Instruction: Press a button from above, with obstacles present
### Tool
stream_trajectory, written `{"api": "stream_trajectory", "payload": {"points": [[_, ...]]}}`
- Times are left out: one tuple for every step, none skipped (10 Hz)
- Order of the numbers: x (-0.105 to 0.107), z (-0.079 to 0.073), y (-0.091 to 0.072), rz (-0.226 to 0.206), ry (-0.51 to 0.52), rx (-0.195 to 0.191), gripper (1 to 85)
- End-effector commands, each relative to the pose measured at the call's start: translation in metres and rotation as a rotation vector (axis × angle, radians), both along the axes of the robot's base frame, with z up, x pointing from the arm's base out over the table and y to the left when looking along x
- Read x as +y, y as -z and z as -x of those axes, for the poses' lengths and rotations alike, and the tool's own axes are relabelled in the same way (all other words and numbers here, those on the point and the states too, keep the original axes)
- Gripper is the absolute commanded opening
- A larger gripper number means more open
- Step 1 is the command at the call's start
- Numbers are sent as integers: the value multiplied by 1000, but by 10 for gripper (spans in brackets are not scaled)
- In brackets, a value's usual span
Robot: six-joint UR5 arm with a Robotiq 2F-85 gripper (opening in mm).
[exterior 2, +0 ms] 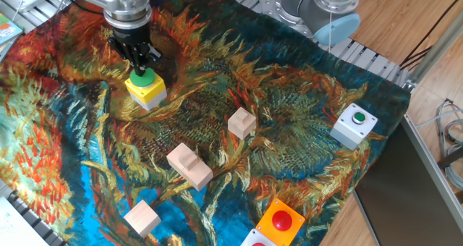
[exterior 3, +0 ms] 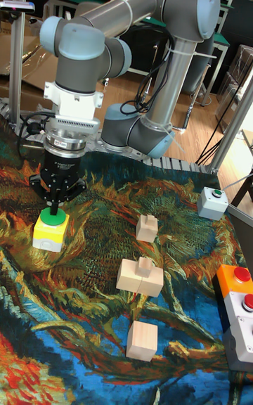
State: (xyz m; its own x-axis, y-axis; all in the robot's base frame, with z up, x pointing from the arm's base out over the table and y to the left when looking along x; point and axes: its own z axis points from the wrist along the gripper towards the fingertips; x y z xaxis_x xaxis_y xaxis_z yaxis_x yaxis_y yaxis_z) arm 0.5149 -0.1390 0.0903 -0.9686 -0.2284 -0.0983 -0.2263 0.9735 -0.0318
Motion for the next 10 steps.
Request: {"api": "stream_trajectory", "payload": {"points": [[2, -2, 3, -17, 4, -8, 90], [2, -3, 4, -17, 2, -10, 90], [3, -4, 5, -20, -1, -11, 90], [3, -4, 5, -23, -2, -13, 90], [3, -4, 6, -24, -7, -14, 90], [0, -3, 8, -25, -13, -17, 90], [-1, -3, 12, -32, -17, -20, 90], [-1, -2, 14, -35, -19, -20, 90], [0, -1, 12, -30, -17, -11, 90], [-1, 4, 1, -21, -16, 3, 90]]}}
